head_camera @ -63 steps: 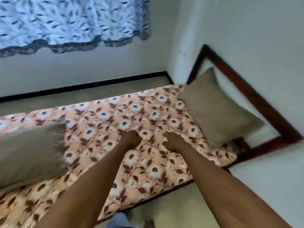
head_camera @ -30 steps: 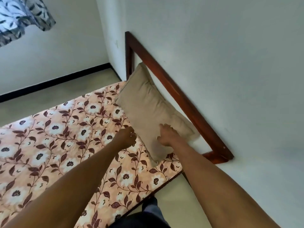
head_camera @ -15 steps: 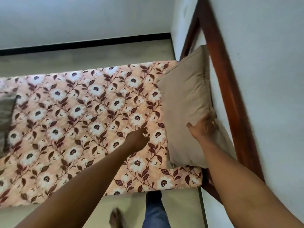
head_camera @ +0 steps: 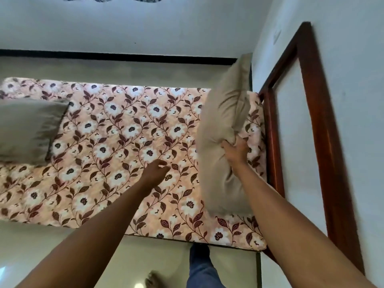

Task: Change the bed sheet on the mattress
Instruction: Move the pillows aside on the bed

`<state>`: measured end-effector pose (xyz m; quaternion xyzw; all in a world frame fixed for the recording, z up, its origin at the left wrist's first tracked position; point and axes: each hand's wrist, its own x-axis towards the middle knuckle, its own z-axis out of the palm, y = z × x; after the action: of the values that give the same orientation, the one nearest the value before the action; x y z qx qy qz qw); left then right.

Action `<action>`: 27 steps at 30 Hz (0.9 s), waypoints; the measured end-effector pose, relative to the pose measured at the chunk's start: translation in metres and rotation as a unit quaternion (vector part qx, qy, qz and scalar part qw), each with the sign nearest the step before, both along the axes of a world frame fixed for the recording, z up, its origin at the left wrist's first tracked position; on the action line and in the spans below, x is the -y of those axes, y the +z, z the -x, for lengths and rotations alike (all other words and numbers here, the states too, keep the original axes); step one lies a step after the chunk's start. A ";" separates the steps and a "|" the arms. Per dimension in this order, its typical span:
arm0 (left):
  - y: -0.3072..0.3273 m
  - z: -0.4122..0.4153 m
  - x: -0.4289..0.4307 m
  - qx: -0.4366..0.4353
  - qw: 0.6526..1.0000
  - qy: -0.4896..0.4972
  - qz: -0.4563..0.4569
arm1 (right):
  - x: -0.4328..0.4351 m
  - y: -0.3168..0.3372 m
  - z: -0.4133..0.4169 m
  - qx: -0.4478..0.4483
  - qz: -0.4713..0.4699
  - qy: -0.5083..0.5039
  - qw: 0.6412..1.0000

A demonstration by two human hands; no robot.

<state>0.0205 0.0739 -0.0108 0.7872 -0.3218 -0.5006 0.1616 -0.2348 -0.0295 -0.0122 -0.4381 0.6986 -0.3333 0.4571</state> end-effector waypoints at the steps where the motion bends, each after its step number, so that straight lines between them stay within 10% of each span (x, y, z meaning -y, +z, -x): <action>1: 0.008 -0.015 -0.003 -0.004 0.999 0.036 0.008 | 0.000 0.010 -0.012 0.066 -0.007 0.001 0.998; 6: 0.037 -0.104 -0.041 -0.038 0.976 0.201 0.074 | -0.022 0.073 -0.071 0.314 -0.118 0.070 0.939; 9: 0.067 -0.165 -0.072 -0.199 0.931 0.249 0.178 | -0.046 0.096 -0.119 0.344 -0.160 0.102 0.920; 15: 0.102 -0.294 -0.140 -0.240 0.901 0.244 0.266 | -0.103 0.127 -0.252 0.299 -0.121 0.201 0.925; 27: 0.067 -0.494 -0.236 -0.150 0.927 0.321 0.122 | -0.161 0.048 -0.470 0.066 -0.218 0.243 0.943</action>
<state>0.5145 0.3096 0.0561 0.7385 -0.0829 -0.4907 0.4549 0.2349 0.1319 0.0359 -0.4613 0.5951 -0.0802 0.6531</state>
